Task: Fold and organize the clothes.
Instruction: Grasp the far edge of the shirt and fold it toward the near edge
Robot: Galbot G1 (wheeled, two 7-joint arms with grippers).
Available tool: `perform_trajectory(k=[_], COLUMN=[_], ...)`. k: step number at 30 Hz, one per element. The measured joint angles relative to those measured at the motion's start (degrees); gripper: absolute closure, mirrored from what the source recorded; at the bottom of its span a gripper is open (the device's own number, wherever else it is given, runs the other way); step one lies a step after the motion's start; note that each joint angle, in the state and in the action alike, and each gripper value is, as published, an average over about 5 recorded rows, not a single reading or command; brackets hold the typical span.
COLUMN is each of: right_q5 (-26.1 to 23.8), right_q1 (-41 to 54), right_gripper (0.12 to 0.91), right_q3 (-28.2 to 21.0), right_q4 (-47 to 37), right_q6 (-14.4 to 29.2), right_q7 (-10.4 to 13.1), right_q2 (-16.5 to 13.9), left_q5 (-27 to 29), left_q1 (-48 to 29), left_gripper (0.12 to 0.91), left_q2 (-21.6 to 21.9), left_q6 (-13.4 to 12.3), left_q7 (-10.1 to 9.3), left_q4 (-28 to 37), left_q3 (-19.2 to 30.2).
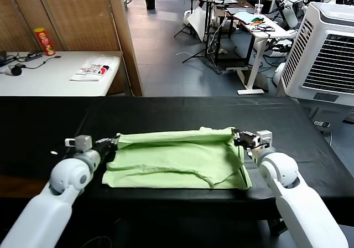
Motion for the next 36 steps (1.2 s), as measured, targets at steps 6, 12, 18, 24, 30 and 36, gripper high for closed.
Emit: perform_trajectory(k=[6, 12, 18, 24, 30, 36], right_q5=[0.03, 0.02, 0.02, 0.0, -0.19, -0.25], right_q1=[-3.16, -5.58, -7.43, -8.53, -9.07, -9.74], right_gripper=[0.903, 0.903, 0.903, 0.903, 0.903, 0.903], right_q3=[0.55, 0.35, 0.02, -0.03, -0.22, -0.22], right_q4=[3.38, 6.28, 8.5, 9.27, 9.03, 9.46], right_q6=[-1.56, -3.45, -4.73, -5.05, -5.18, -6.41], right_q7=[0.18, 0.6, 0.85, 0.87, 0.83, 1.08], right_q2=[-1.88, -3.28, -4.24, -4.42, -4.4, -4.49], left_q5=[0.16, 0.31, 0.36, 0.96, 2.46, 5.48], left_q1=[2.57, 5.45, 9.01, 13.75, 17.99, 20.32], left_gripper=[0.904, 0.904, 0.904, 0.904, 0.904, 0.904], left_q2=[1.37, 2.72, 3.9, 4.12, 3.36, 2.14], left_q6=[0.48, 0.78, 1.26, 1.34, 0.99, 0.16], left_q7=[-0.08, -0.26, -0.56, -1.02, -1.39, -1.32], left_q4=[-2.73, -5.55, -8.22, -11.39, -13.71, -12.85], left_q3=[-1.04, -2.41, -4.28, -5.93, -6.88, -6.91])
